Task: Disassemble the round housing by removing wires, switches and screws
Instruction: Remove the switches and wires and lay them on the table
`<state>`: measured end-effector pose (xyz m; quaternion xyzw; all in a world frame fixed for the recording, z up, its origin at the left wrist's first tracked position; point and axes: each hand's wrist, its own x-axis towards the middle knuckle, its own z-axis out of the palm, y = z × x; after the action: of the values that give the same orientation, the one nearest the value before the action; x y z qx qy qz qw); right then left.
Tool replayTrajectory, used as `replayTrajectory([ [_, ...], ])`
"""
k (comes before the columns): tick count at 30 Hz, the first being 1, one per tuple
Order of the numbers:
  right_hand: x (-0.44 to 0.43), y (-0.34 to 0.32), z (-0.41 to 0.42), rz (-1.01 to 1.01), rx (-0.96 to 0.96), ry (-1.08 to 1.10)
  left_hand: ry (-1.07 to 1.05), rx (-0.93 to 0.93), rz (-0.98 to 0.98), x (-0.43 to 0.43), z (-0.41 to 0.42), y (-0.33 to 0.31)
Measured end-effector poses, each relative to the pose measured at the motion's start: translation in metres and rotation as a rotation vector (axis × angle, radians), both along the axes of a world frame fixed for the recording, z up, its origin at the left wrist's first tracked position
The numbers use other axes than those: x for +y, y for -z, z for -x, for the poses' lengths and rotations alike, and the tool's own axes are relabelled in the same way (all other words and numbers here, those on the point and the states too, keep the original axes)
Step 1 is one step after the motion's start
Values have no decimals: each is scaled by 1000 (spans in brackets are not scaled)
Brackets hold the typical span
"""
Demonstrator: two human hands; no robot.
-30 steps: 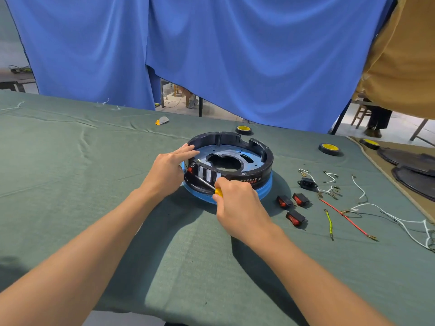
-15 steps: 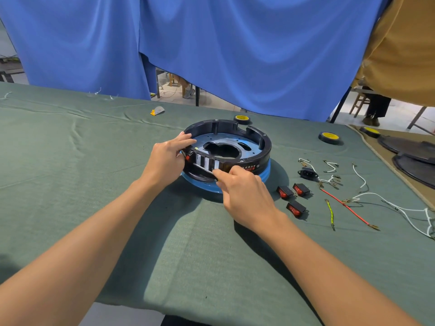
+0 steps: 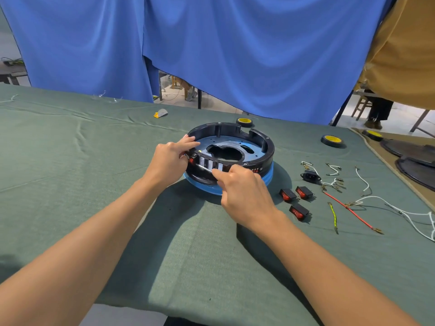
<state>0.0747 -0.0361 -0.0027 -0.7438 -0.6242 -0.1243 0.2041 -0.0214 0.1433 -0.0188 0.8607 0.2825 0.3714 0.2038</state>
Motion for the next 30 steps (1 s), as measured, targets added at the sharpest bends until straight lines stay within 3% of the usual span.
replayTrajectory([
  [7, 8, -20, -26, 111, 68, -71, -12, -16, 43, -1, -2, -2],
  [13, 13, -35, -32, 179, 355, -50, -32, 8, 41, -6, -3, -5],
  [16, 9, -29, -25, 200, 329, 3, -33, 10, 29, -7, -3, -4],
  [22, 2, -6, -14, 47, 361, -9, -44, -17, 46, -6, -5, 0],
  [30, 6, 5, -20, -282, 594, 142, -42, -47, 31, -7, -5, 1],
])
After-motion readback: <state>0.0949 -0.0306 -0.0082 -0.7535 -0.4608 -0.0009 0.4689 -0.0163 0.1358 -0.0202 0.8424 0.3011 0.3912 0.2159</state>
